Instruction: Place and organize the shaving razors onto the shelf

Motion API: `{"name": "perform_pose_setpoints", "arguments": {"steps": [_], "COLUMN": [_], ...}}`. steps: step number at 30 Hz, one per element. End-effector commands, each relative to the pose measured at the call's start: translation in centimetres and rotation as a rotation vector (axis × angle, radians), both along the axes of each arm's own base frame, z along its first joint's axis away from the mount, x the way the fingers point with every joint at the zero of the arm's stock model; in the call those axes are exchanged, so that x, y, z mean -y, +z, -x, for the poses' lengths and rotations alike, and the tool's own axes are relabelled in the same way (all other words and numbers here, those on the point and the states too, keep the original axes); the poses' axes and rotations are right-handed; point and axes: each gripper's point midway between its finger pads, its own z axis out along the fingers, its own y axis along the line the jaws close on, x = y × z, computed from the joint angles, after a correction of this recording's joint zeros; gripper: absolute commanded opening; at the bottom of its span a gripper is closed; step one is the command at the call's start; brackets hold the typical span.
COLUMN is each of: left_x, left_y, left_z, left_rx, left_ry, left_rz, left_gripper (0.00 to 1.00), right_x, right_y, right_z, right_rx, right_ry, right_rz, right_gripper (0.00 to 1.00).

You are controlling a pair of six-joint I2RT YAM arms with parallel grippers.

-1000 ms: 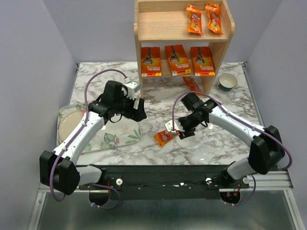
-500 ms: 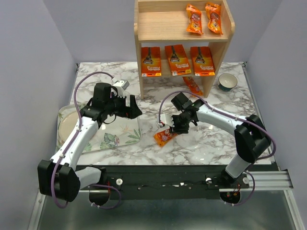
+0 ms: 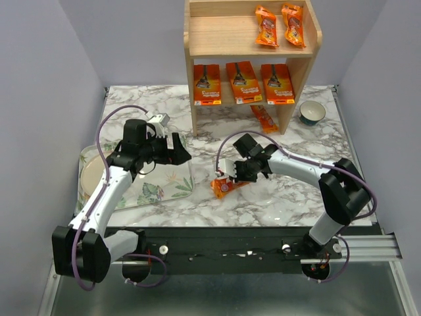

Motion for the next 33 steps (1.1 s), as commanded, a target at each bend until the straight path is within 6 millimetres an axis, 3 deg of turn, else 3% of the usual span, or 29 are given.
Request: {"name": "perform_pose_setpoints", "arguments": {"steps": [1, 2, 3, 6, 7, 8, 9, 10, 12, 13, 14, 16, 17, 18, 20, 21, 22, 23, 24, 25, 27, 28, 31, 33], "left_x": [-0.2, -0.3, -0.4, -1.0, -1.1, -1.5, -1.8, -2.0, -2.7, -2.9, -3.0, -3.3, -3.4, -3.5, -3.7, -3.8, -3.9, -4.0, -4.0, -4.0, -4.3, -4.5, -5.4, -6.0], "left_y": [1.2, 1.3, 1.3, 1.7, 2.0, 2.1, 2.3, 2.7, 2.8, 3.1, 3.1, 3.0, 2.9, 3.0, 2.5, 2.3, 2.0, 1.8, 1.7, 1.5, 1.6, 1.4, 1.2, 1.2], "left_z": [0.1, 0.1, 0.0, -0.6, -0.9, -1.2, -1.5, -1.8, -2.5, -2.8, -2.9, -3.2, -3.3, -3.5, -3.5, -3.5, -3.4, -3.4, -3.3, -3.2, -3.2, -3.2, -3.2, -3.2], "left_rx": [0.04, 0.042, 0.05, 0.079, 0.091, 0.102, 0.112, 0.128, 0.139, 0.148, 0.146, 0.141, 0.136, 0.141, 0.13, 0.125, 0.117, 0.112, 0.111, 0.107, 0.097, 0.087, 0.069, 0.066], "left_ry": [0.003, 0.004, 0.004, 0.025, 0.032, 0.052, 0.064, 0.074, 0.11, 0.121, 0.126, 0.14, 0.151, 0.162, 0.172, 0.178, 0.18, 0.187, 0.182, 0.178, 0.198, 0.209, 0.243, 0.264], "left_rz": [0.03, 0.027, 0.02, -0.012, -0.02, -0.036, -0.047, -0.057, -0.084, -0.09, -0.091, -0.094, -0.095, -0.097, -0.099, -0.1, -0.099, -0.101, -0.102, -0.097, -0.076, -0.07, -0.059, -0.05], "left_gripper": [0.99, 0.99, 0.99, 0.99, 0.99, 0.99, 0.99, 0.99, 0.99, 0.99, 0.99, 0.99, 0.99, 0.99, 0.99, 0.99, 0.99, 0.99, 0.99, 0.99, 0.99, 0.99, 0.99, 0.99], "right_x": [-1.4, -1.5, -2.4, -4.0, -5.0, -5.3, -5.7, -6.2, -7.1, -7.1, -7.4, -7.1, -7.1, -6.9, -6.0, -5.9, -5.1, -4.6, -4.0, -4.4, -4.6, -4.3, -3.3, -3.7], "right_y": [4.7, 5.8, 9.3, 14.7, 18.3, 19.9, 21.5, 24.5, 27.8, 29.0, 31.9, 34.5, 37.4, 38.7, 41.5, 43.9, 44.8, 46.1, 48.9, 48.5, 49.3, 50.2, 50.2, 48.6], "right_z": [0.8, 1.6, 1.5, 3.7, 4.0, 4.2, 4.2, 4.2, 3.5, 2.8, 1.8, -0.2, -1.4, -2.3, -4.8, -5.8, -7.2, -7.9, -7.9, -9.4, -10.5, -11.5, -13.2, -14.6], "right_rx": [-0.005, -0.031, -0.004, -0.078, -0.086, -0.095, -0.097, -0.112, -0.089, -0.093, -0.038, 0.013, 0.075, 0.105, 0.159, 0.189, 0.208, 0.227, 0.252, 0.263, 0.279, 0.314, 0.311, 0.269], "right_ry": [-0.054, -0.058, -0.052, -0.042, -0.068, -0.079, -0.102, -0.162, -0.208, -0.301, -0.323, -0.467, -0.499, -0.546, -0.716, -0.755, -0.872, -0.918, -0.94, -0.978, -1.012, -1.055, -1.154, -1.197], "right_rz": [-0.122, -0.142, -0.218, -0.366, -0.46, -0.499, -0.54, -0.616, -0.716, -0.759, -0.844, -0.932, -1.017, -1.054, -1.146, -1.203, -1.246, -1.292, -1.364, -1.359, -1.371, -1.391, -1.422, -1.396], "right_gripper": [0.03, 0.01, 0.01, 0.01, 0.01, 0.01, 0.01, 0.01, 0.01, 0.01, 0.01, 0.01, 0.01, 0.01, 0.01, 0.01, 0.01, 0.01, 0.01, 0.0, 0.01, 0.01, 0.01, 0.01]}}
